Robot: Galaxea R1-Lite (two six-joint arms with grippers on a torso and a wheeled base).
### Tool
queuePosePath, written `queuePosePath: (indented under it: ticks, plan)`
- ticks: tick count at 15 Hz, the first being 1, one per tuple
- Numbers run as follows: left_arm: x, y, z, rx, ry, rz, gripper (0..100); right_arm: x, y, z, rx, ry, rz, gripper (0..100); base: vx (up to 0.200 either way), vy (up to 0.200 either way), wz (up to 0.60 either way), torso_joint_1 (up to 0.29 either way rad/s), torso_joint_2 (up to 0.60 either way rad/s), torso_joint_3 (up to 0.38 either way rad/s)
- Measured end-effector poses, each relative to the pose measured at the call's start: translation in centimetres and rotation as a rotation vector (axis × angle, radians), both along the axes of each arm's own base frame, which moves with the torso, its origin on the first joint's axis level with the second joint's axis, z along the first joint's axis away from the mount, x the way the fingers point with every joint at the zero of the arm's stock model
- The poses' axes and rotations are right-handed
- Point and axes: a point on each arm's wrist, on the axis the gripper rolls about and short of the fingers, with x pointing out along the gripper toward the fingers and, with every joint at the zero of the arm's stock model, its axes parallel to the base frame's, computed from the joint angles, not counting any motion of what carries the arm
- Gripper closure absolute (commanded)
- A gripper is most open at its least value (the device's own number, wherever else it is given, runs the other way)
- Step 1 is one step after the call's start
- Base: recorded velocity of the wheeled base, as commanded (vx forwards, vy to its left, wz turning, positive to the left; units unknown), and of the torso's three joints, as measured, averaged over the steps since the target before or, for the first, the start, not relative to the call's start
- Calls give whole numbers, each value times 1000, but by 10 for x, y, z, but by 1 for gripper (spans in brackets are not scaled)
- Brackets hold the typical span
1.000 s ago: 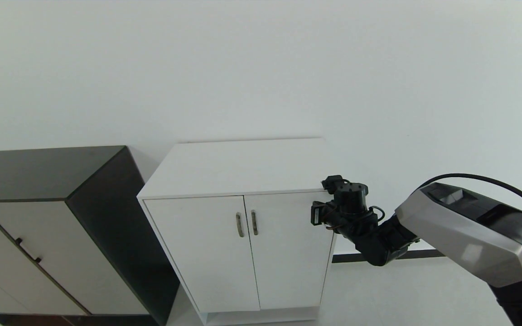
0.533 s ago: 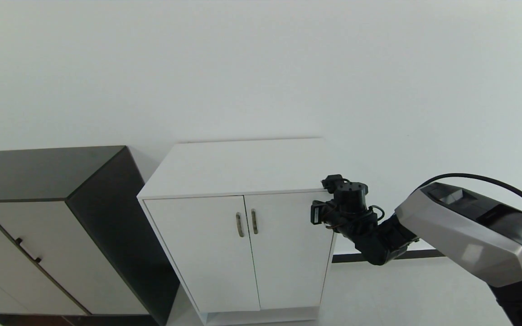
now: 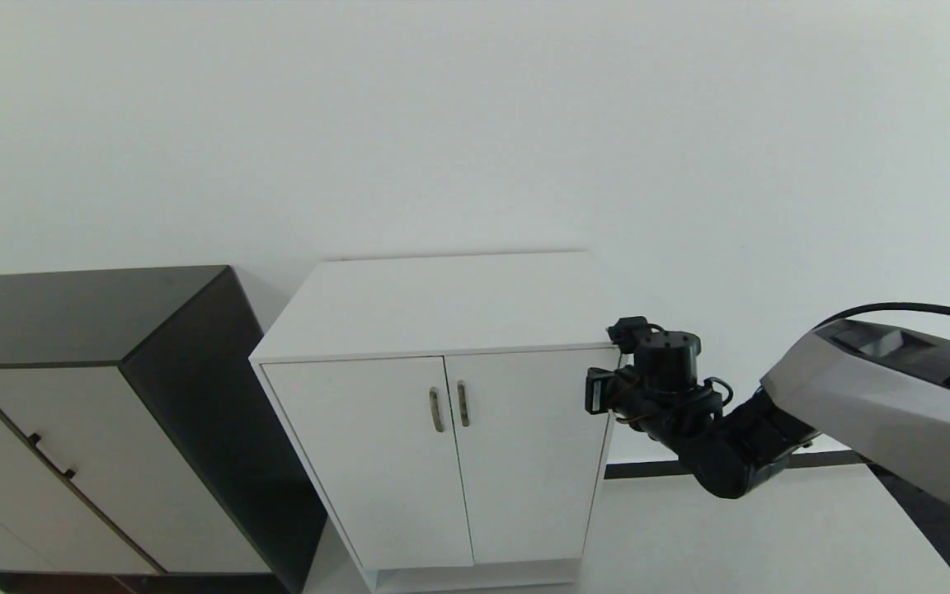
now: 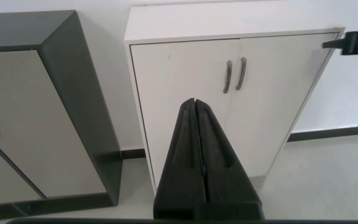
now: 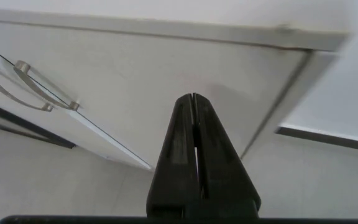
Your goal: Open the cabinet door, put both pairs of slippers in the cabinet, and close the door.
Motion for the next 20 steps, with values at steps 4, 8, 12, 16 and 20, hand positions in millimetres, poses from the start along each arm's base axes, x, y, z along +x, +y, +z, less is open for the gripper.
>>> queuePosePath:
  ticks: [4, 8, 12, 16, 20]
  plan:
    - [0, 0, 0, 0, 0, 0, 100, -47, -34, 16, -22, 7, -72, 100, 0, 0, 0, 0, 0, 0]
    - [0, 0, 0, 0, 0, 0, 100, -102, -90, 33, -44, 14, -192, 100, 0, 0, 0, 0, 0, 0]
    - [0, 0, 0, 0, 0, 0, 100, -150, -133, 48, -61, 7, -316, 100, 0, 0, 0, 0, 0, 0]
    - [0, 0, 0, 0, 0, 0, 100, -194, -159, 46, -75, 35, -379, 100, 0, 0, 0, 0, 0, 0]
    - [0, 0, 0, -1, 0, 0, 100, -230, -172, 46, -70, 40, -405, 100, 0, 0, 0, 0, 0, 0]
